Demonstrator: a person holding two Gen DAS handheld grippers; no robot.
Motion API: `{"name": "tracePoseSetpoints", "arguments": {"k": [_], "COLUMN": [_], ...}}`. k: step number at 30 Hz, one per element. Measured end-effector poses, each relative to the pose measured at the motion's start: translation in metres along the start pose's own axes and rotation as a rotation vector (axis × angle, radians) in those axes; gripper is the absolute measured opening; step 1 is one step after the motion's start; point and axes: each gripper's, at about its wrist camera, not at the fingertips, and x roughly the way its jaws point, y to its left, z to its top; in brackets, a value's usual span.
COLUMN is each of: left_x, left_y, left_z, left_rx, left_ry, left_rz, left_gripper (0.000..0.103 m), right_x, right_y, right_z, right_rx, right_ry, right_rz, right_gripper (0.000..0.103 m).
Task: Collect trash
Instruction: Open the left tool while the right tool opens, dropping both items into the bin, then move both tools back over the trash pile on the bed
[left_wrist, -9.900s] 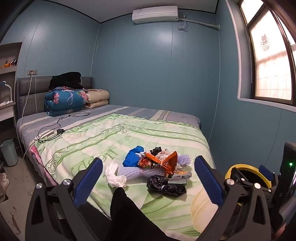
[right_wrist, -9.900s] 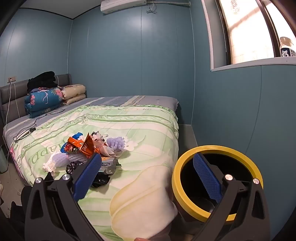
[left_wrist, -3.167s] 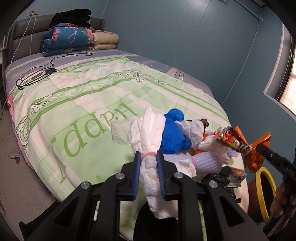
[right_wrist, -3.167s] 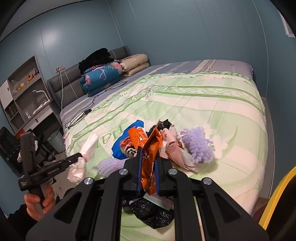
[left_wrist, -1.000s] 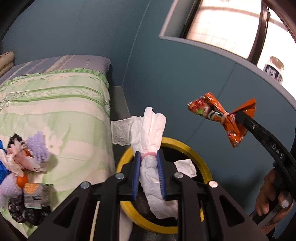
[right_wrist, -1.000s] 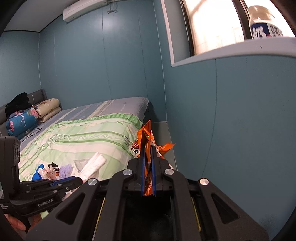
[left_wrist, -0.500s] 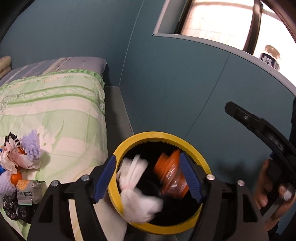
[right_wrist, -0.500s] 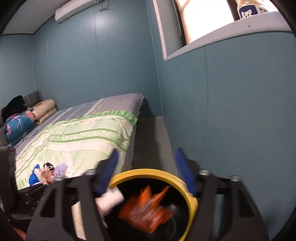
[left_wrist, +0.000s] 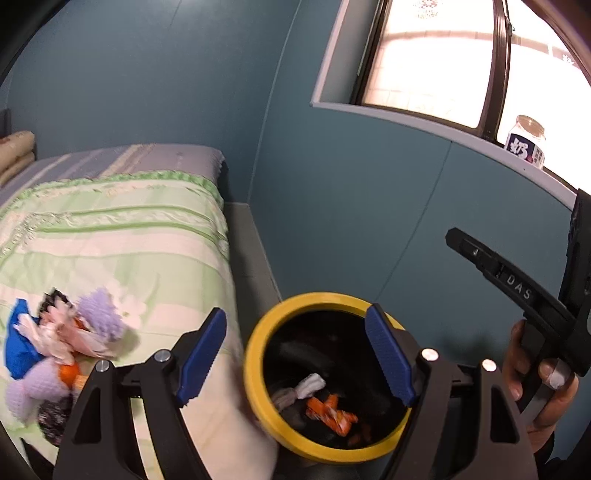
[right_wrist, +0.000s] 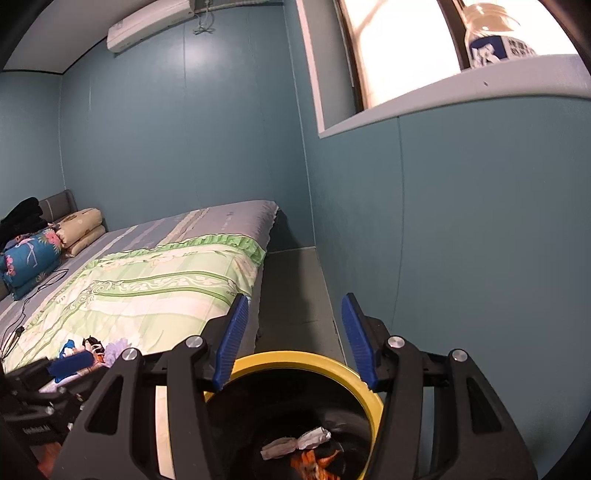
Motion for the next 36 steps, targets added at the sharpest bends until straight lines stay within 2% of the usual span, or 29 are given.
{"name": "tracePoseSetpoints", "arguments": {"k": [1,5,7,9,11,15,18,23,28,36], "left_x": [-0.005,-0.026,-0.035,-0.044,-0.053,-0.067,-0.079,-0.099,-0.111,-0.115], "left_y": [0.003,0.020,0.030,0.044,0.058,0.091,0.116,0.161,0.202,0.250], "left_z": [0.001,0.004,0.004,0.005,0.004,0.004,0.002,-0.007,-0.027,-0.057], "left_rx": [0.005,0.006,0.005,-0.015,-0.041,-0.099,-0.132,-0.185,-0.218,-0.272], "left_ry": [-0.008,-0.048,-0.063,-0.080,-0.089,-0.112,-0.130,-0.150,-0.116,-0.064], "left_rz": [0.014,0.062,0.093,0.125,0.147,0.202,0.261,0.354,0.451,0.540], "left_gripper": [0.080,0.084,0.088,0.091,0.094,0.095,0.095,0.095,0.095,0.095], "right_x": [0.001,-0.001,-0.003,-0.005,-0.007,-0.009,-0.010,-0.010,-0.008,0.002], "right_y": [0.004,0.022,0.031,0.044,0.057,0.081,0.096,0.131,0.165,0.206], "right_z": [0.001,0.002,0.005,0.007,0.007,0.008,0.007,0.001,-0.012,-0.036], "right_rx": [-0.003,-0.023,-0.031,-0.048,-0.066,-0.094,-0.108,-0.170,-0.236,-0.291], "right_ry": [-0.003,-0.014,-0.022,-0.029,-0.038,-0.057,-0.079,-0.094,-0.098,-0.007], "right_rz": [0.011,0.051,0.075,0.098,0.119,0.169,0.204,0.309,0.402,0.535], "right_gripper": [0.050,0.053,0.062,0.064,0.072,0.088,0.094,0.095,0.095,0.095]}}
